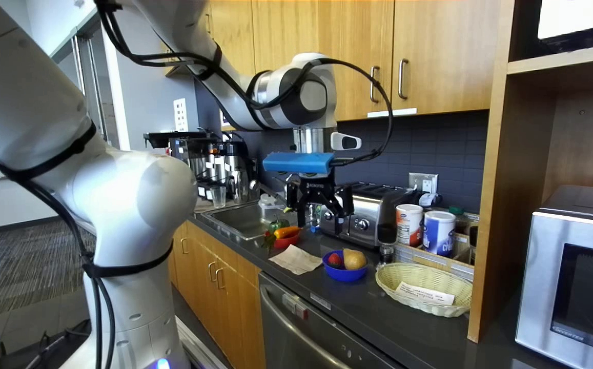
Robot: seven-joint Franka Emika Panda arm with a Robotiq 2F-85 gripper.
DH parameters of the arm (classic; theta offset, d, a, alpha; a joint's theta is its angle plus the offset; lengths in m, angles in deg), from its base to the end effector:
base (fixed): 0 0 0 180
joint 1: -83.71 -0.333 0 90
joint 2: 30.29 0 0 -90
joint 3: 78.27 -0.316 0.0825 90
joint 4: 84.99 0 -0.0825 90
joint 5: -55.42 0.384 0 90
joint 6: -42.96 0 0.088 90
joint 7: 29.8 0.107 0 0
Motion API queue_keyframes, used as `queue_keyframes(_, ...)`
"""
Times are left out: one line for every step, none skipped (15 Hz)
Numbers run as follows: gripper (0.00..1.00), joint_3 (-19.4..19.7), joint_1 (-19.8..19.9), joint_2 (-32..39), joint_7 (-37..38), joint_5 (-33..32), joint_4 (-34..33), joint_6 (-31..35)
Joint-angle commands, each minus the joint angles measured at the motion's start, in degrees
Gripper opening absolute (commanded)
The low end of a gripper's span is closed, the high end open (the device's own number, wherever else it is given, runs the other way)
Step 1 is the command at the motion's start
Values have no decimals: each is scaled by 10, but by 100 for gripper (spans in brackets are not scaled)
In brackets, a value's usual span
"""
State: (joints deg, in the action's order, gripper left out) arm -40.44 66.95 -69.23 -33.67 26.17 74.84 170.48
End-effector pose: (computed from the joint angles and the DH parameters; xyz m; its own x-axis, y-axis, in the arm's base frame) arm 0.3277 -0.1146 0.3643 0.9912 0.1183 0.0599 0.1169 -0.9928 0.0265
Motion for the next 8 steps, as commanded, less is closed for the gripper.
queue_keyframes(100, 15, -40, 56, -12, -47, 0, 51)
queue_keyframes(100, 19, -52, 69, -14, -59, 0, 62)
queue_keyframes(100, 25, -66, 84, -15, -73, 0, 80)
queue_keyframes(100, 30, -77, 95, -15, -86, 1, 94)
queue_keyframes(100, 36, -89, 109, -15, -100, 1, 110)
queue_keyframes(100, 41, -100, 122, -13, -112, 1, 123)
queue_keyframes(100, 45, -110, 134, -11, -122, 1, 133)
queue_keyframes(100, 49, -121, 147, -8, -131, 1, 142)
